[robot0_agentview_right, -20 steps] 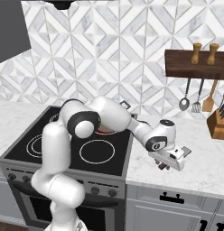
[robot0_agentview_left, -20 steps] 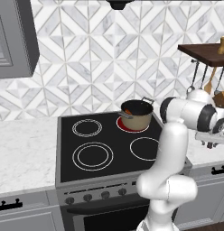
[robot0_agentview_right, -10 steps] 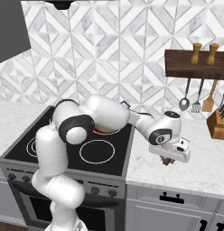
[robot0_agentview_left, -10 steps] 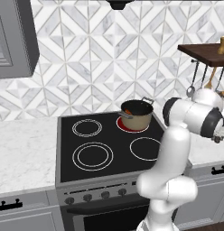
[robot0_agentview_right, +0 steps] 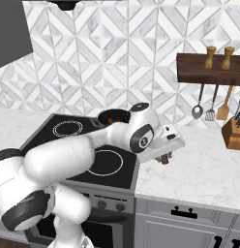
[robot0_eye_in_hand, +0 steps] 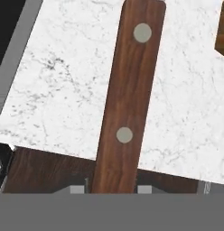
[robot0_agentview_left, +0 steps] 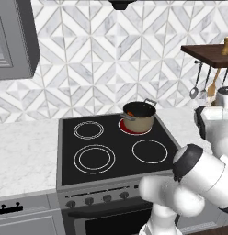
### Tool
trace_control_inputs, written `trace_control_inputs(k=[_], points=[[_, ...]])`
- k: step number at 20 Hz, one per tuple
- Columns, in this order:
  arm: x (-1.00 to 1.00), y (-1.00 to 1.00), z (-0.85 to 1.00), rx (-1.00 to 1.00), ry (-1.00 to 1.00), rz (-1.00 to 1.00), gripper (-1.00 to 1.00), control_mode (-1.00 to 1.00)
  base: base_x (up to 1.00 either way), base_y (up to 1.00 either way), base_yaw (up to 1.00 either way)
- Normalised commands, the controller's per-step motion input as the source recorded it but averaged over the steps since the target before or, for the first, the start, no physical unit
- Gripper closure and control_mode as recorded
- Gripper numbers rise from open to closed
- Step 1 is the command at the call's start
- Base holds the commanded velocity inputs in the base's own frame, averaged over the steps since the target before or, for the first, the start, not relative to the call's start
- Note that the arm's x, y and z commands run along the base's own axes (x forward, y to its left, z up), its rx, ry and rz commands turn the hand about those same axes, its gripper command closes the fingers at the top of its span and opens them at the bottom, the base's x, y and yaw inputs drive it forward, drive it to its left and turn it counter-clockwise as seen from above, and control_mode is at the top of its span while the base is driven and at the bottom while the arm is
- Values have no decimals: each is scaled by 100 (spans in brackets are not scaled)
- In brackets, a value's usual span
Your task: Put the avocado and carrot in the pot. Retrieve the spatula and lightly stir the vegetables in the pot.
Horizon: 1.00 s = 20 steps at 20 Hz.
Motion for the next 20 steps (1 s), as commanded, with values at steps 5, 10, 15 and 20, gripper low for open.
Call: trace_control_inputs(k=[5,10,15,20], points=[[-1,87,100,-29,14,53,100,-100,0,0,0],[2,56,100,-21,20,41,100,-100,0,0,0],[26,36,100,-11,32,33,100,-100,0,0,0],[81,29,100,-19,33,13,100,-100,0,0,0]])
